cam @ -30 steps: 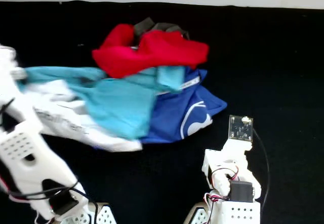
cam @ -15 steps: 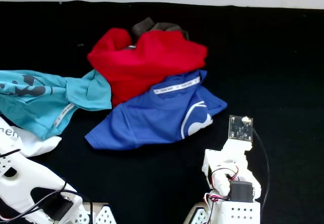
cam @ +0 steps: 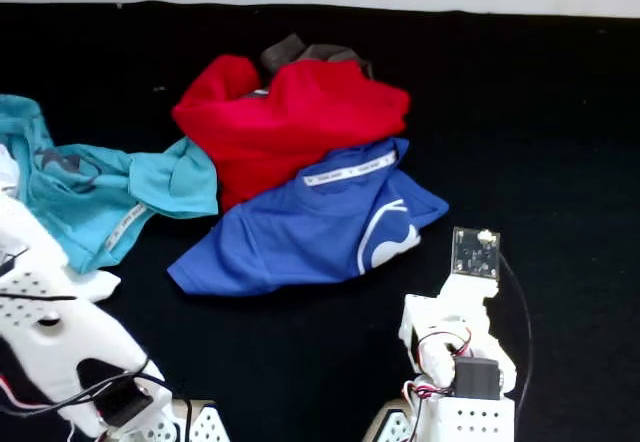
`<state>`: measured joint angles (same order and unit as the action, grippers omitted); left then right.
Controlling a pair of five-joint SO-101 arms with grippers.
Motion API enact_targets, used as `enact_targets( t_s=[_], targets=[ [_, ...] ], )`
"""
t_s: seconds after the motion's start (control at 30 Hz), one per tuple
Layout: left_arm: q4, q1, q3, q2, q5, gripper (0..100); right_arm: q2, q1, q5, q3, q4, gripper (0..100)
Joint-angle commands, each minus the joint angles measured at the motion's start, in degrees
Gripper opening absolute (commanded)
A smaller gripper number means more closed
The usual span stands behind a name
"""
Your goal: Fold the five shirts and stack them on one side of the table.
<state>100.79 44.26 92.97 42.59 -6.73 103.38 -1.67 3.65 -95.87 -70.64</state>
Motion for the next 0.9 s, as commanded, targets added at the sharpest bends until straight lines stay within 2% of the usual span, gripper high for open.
enact_targets(
  t_s=[0.0, 0.1, 0.3, 0.47, 0.67, 0.87],
  targets=[
    [0.4, -6.2, 1.8, -3.8, -0.7, 31, 0.0, -0.3, 0.4, -7.4, -0.2, 0.9],
    [0.5, -12.6, -2.5, -3.8, -0.7, 32, 0.0, -0.3, 0.4, -7.4, -0.2, 0.9],
    [0.4, -27.5, -19.8, -3.7, -0.7, 32, 0.0, -0.3, 0.4, -7.4, -0.2, 0.9],
    [-1.6, -37.1, -31.7, -3.5, -0.7, 32, 0.0, -0.3, 0.4, -7.4, -0.2, 0.9],
    [-17.5, -40.8, -49.0, -3.5, -5.3, 32, 0.0, -0.3, 0.4, -7.4, -0.2, 0.9],
    [-29.5, -41.5, -63.8, -3.5, -5.1, 32, 0.0, -0.3, 0.4, -7.4, -0.2, 0.9]
  ],
)
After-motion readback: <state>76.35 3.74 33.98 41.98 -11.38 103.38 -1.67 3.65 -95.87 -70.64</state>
